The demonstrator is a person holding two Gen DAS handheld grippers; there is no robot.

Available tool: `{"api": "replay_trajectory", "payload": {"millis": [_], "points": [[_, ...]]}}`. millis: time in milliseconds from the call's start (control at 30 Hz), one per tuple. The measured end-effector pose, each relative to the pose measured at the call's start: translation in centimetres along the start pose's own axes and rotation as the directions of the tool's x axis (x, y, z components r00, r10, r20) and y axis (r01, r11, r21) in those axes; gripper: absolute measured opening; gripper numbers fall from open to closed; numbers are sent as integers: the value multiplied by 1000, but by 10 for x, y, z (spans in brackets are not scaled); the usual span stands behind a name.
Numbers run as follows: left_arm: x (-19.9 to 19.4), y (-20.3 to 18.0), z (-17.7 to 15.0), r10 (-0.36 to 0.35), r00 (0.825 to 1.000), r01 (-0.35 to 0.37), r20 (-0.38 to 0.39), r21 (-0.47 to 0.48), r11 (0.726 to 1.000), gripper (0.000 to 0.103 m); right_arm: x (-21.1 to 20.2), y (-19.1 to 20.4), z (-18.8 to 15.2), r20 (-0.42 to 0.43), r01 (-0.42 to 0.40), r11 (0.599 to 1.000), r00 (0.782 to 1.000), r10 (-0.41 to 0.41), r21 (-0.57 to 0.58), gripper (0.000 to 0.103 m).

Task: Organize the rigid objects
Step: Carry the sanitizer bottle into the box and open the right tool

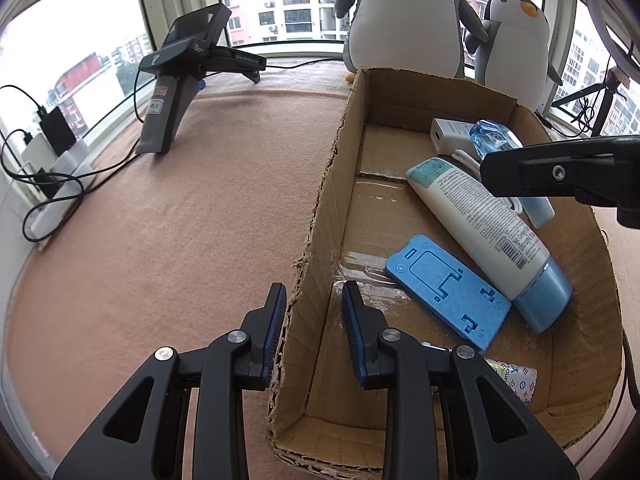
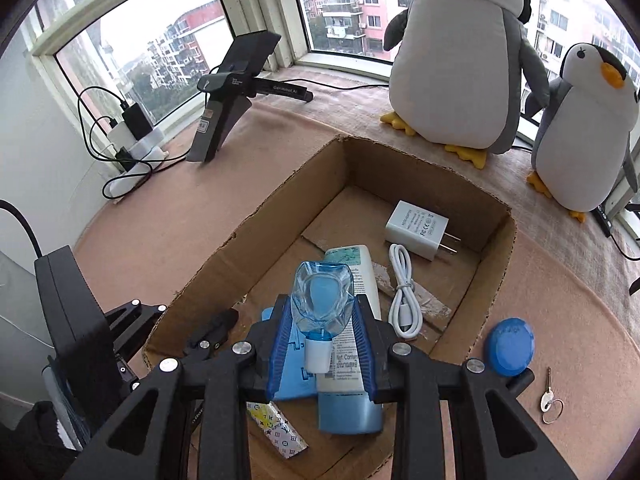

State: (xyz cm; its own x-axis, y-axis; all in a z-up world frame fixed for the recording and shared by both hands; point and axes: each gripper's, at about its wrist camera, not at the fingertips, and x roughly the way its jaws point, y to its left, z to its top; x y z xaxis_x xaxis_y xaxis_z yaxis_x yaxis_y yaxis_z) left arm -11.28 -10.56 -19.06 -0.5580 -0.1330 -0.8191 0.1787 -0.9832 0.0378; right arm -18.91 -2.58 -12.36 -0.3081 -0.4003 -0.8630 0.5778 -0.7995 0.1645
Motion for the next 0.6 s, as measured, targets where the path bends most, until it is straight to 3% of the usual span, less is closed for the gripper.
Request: {"api": "replay_trajectory", "payload": {"millis": [400,433,500,567,600], "points": [[0,0,0,2,1000,-2,2,-1,1000,27,16,3,6,-23,-28,1000,999,28,1,28],[0,0,0,3,1000,-3,2,0,1000,27,16,3,6,-18,-26,1000,999,26,0,31],[0,0,0,3,1000,-3,2,-1,1000,27,14,3,8,-8,-25,1000,1000,25,6,58],[0,0,0,4,1000,-4,3,-1,1000,27,9,0,8,14,-18,1000,1000,17,20,70],[0,0,0,3,1000,-3,2,0,1000,27,8,-2,9,21,-14,1000,1000,13,28,70]]}}
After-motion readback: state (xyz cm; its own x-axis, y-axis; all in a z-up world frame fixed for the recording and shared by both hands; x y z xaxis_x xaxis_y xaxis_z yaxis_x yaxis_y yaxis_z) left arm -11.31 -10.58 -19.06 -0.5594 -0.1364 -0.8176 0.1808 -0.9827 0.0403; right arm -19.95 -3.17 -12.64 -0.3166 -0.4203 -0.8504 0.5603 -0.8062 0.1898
